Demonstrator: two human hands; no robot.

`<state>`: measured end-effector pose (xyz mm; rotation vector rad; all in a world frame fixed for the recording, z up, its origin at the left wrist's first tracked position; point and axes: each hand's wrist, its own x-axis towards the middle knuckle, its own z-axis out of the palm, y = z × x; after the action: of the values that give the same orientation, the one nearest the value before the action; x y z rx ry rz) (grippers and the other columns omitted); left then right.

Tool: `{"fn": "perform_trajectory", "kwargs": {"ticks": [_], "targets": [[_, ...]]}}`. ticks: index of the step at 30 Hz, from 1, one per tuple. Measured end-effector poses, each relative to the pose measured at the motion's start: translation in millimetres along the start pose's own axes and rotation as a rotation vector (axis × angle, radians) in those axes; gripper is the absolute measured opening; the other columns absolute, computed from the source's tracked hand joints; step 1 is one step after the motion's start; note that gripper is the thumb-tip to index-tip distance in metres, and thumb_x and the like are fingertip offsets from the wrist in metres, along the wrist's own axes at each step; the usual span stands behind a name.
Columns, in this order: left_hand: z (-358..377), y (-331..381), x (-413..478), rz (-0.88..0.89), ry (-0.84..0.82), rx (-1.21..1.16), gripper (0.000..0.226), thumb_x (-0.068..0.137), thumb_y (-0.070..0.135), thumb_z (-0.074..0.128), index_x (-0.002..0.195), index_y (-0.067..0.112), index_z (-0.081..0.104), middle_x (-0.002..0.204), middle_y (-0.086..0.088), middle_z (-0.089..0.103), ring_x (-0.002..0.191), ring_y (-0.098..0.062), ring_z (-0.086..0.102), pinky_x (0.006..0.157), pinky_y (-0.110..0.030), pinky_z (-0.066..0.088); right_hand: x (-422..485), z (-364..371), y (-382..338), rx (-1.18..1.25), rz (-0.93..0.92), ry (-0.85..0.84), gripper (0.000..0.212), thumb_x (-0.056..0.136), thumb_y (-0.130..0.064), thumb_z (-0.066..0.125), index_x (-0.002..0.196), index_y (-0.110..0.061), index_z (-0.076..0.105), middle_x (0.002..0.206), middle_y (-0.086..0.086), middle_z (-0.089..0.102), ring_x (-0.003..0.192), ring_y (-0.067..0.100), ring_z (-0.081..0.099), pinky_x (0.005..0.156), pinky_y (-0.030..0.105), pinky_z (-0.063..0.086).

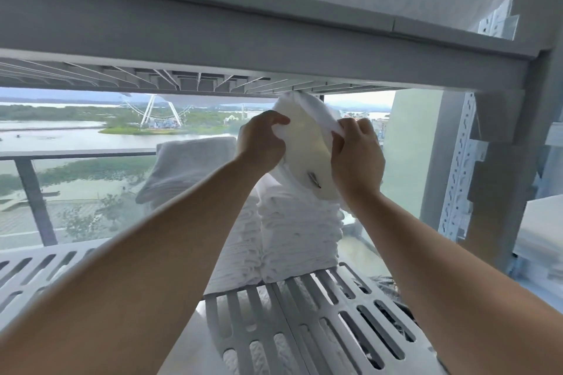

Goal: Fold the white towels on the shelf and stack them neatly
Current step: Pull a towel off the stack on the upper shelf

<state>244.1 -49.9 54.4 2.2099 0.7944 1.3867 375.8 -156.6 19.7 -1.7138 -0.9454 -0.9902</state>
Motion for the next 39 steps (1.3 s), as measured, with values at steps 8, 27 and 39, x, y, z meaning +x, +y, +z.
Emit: {"fn": "perform_trajectory", "kwargs": {"ticks": [8,27,39], "targets": [[-14.0,-6.1,-25.9,0.070,-0.036,-0.107,0.052,0.075,-0.002,0.053,0.108,0.032,0.075,0.117,0.005,0.069,0.101,-0.016,0.062,0.071,-0.018,0.045,-30.7,-27.7,-27.4,-0.003,-0.020,0.012,0.027,0.096,-0.026,0.048,0.119,-0.018,0.060,0.108,0.004,0.056,0.096,0.030,0.058,0.062,0.033,0.047],[-65.4,-7.1,-206.0,-0.229,-0.245,0.201,0.037,0.084,0.002,0.053,0.106,0.022,0.075,0.125,-0.005,0.067,0.120,-0.025,0.059,0.099,-0.030,0.047,-181.2,-139.0,-20.0,-0.011,0.122,-0.276,0.017,0.094,-0.031,0.054,0.092,-0.017,0.064,0.093,0.003,0.060,0.073,0.033,0.063,0.060,0.034,0.043],[-165.1,-10.2,-289.9,-0.049,-0.338,0.926,0.043,0.097,0.035,0.045,0.139,0.027,0.051,0.144,-0.006,0.049,0.131,-0.032,0.044,0.105,-0.045,0.039,-225.2,-167.0,-73.1,-0.116,0.091,-0.614,0.051,0.085,-0.018,0.053,0.135,-0.012,0.046,0.133,0.011,0.048,0.124,0.032,0.042,0.103,0.044,0.035]]}}
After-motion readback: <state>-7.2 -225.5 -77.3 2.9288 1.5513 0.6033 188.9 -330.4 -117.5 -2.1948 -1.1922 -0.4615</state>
